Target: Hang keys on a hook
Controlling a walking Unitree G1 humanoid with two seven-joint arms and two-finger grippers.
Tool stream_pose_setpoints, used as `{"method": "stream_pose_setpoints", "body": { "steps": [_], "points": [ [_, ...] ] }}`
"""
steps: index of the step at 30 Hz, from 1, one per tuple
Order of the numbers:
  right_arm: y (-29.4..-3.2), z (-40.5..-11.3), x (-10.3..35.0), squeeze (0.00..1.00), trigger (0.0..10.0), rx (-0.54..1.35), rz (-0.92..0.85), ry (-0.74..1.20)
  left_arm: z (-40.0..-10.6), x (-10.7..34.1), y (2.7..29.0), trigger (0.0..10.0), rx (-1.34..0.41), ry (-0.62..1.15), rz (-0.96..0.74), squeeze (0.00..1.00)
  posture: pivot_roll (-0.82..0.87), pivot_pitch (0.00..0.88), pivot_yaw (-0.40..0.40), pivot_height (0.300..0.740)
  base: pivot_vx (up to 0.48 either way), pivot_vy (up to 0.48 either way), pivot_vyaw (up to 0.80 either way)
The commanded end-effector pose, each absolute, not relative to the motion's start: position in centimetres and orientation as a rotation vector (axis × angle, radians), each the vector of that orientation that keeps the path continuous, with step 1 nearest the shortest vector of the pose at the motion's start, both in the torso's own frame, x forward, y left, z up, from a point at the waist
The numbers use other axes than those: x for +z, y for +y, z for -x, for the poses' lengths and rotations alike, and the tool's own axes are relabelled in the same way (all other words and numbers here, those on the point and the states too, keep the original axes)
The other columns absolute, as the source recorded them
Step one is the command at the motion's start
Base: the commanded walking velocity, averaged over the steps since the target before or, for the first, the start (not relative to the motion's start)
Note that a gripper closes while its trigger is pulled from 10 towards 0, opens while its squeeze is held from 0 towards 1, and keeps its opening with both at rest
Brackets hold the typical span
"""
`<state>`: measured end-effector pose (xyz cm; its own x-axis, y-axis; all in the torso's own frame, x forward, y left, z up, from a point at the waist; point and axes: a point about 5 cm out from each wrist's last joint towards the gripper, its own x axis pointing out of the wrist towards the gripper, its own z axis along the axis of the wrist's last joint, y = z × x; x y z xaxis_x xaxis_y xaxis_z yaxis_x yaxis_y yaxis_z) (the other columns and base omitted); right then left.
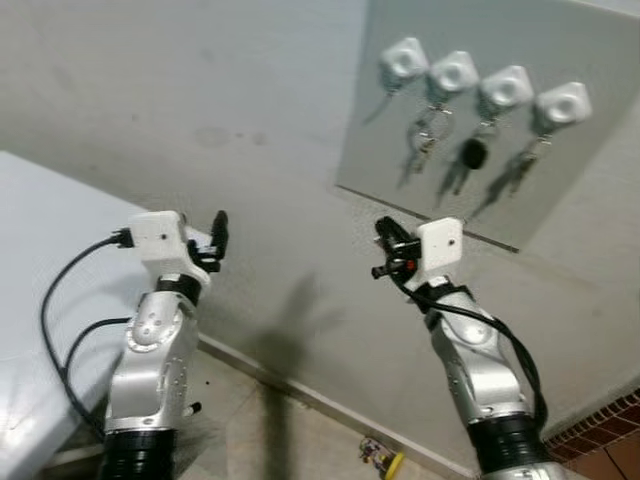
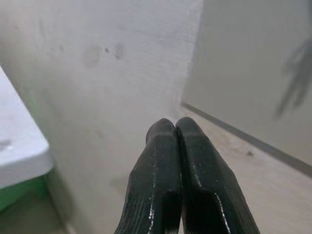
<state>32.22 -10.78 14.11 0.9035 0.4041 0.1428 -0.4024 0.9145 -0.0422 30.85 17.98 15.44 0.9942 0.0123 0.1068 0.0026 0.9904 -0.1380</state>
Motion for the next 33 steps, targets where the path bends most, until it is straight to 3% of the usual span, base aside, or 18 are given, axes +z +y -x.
{"method": "stream_pose_setpoints", "body": {
  "steps": [1,18,33],
  "points": [
    [-11.95,-32.33,14.41,0.00,10.0,0.386,0.023,-0.156,-30.97,15.55,16.86,10.0,-0.027,-0.105,0.149,0.00,-0.11,0.000,-0.090,0.740,0.000,0.000,0.00],
    [-11.95,-32.38,14.42,0.00,10.0,0.384,0.022,-0.152,-31.03,15.70,17.02,10.0,-0.018,-0.108,0.160,0.00,-0.11,0.000,-0.089,0.740,0.000,0.000,0.00],
    [-12.01,-32.34,14.37,0.00,10.0,0.380,0.020,-0.149,-31.03,15.70,17.05,10.0,-0.016,-0.107,0.153,0.00,-0.11,0.000,-0.091,0.740,0.000,0.438,0.00]
  ]
}}
